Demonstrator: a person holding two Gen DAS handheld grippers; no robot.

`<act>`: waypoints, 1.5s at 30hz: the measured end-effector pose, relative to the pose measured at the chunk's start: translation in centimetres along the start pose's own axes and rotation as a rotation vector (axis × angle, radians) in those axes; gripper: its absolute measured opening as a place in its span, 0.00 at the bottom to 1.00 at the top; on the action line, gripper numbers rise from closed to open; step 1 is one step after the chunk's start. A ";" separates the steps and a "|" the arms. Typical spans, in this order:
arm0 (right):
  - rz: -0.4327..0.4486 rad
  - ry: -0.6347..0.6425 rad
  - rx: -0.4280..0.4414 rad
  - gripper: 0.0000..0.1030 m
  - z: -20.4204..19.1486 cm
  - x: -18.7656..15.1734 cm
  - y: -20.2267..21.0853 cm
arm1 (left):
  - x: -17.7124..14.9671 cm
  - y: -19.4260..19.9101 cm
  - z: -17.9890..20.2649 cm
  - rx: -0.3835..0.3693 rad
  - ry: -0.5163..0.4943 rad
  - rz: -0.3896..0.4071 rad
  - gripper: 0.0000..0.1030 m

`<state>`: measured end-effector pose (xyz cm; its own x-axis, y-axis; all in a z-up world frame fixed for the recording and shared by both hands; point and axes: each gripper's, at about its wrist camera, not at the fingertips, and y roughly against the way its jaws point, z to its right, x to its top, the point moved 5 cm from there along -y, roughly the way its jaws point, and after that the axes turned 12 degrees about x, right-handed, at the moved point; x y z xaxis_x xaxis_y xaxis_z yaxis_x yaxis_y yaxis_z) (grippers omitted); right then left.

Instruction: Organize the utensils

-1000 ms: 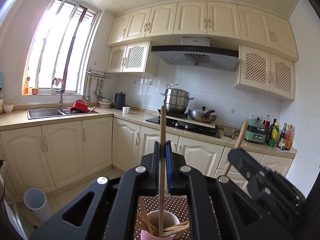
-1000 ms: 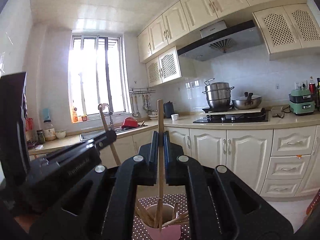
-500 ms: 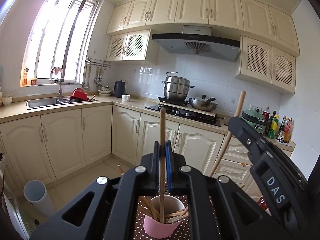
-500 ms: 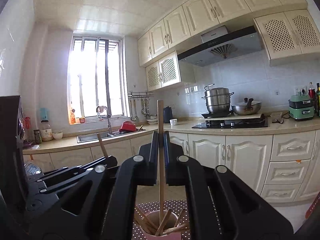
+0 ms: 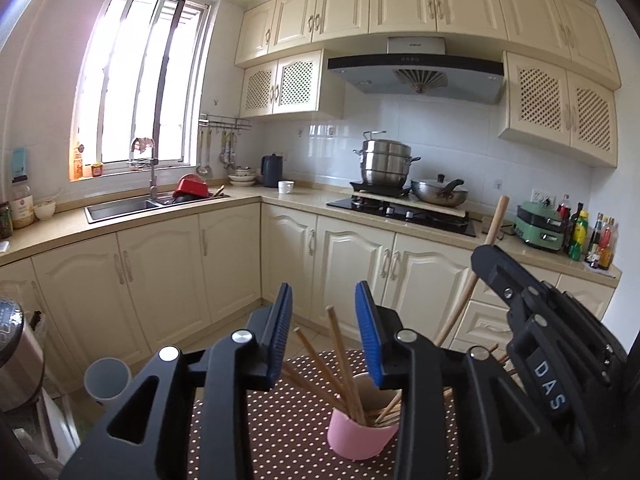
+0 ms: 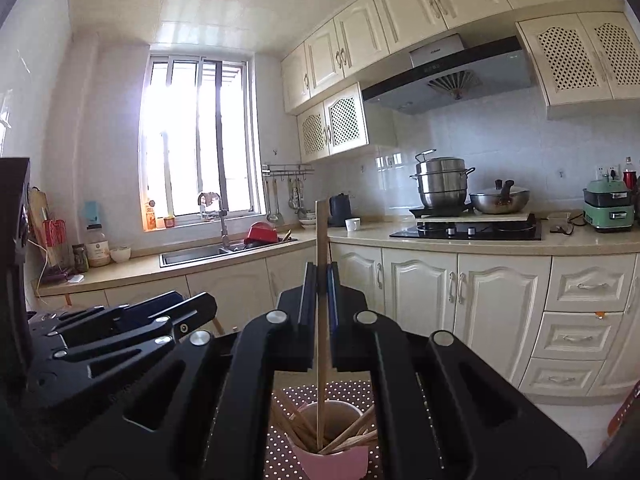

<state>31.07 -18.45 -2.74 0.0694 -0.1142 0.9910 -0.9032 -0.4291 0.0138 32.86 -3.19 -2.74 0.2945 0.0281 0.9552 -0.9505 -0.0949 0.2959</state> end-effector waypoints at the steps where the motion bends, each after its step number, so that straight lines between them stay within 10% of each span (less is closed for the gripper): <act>1: -0.005 0.000 0.002 0.05 -0.1 -0.1 0.0 | 0.0 0.0 -0.1 0.006 -0.003 -0.002 0.32; 29: -0.235 0.001 0.006 0.06 -1.4 -7.1 -1.8 | -2.9 -0.4 -3.7 0.058 -0.014 -0.087 0.40; 45: -0.207 -0.040 -0.002 0.07 -2.2 -6.3 -0.1 | -3.8 1.9 -4.9 0.065 -0.009 -0.081 0.52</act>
<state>29.73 -15.71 -8.69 0.2707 -0.0591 0.9608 -0.8686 -0.4453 0.2173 29.51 1.37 -5.78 0.3717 0.0300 0.9279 -0.9150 -0.1569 0.3716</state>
